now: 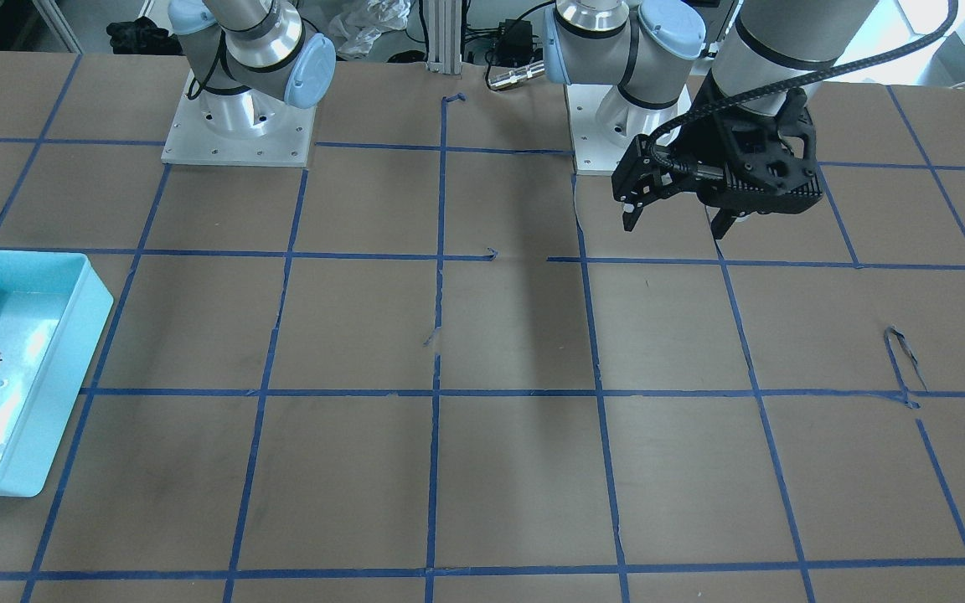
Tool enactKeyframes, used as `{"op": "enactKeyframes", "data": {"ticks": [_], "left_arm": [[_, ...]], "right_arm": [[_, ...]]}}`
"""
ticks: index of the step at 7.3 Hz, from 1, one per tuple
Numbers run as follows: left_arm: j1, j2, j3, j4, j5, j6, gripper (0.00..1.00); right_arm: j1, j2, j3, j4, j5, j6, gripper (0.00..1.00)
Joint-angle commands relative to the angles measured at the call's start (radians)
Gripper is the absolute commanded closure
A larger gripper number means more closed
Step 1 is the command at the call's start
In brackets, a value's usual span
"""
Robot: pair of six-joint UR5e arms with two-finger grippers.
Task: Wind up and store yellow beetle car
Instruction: 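Carry the car with the right gripper over the blue bin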
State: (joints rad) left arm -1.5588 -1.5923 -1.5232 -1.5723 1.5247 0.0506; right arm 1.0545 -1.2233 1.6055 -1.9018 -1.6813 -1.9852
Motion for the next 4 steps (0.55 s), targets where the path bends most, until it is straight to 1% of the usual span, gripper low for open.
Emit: {"op": "enactKeyframes", "data": {"ticks": [1,2,3,4], "left_arm": [[0.0,0.0,0.0,0.0,0.0,0.0,0.0],[0.0,0.0,0.0,0.0,0.0,0.0,0.0],[-0.001,0.0,0.0,0.0,-0.001,0.0,0.0],[-0.001,0.0,0.0,0.0,-0.002,0.0,0.0]], "right_arm": [[-0.05,0.013,0.083,-0.055,-0.044,-0.041,1.0],[-0.071,0.019,0.129,-0.065,-0.054,-0.067,1.0],[-0.076,0.024,0.16,-0.127,-0.055,-0.067,1.0],[-0.076,0.027,0.165,-0.138,-0.054,-0.067,0.91]]}}
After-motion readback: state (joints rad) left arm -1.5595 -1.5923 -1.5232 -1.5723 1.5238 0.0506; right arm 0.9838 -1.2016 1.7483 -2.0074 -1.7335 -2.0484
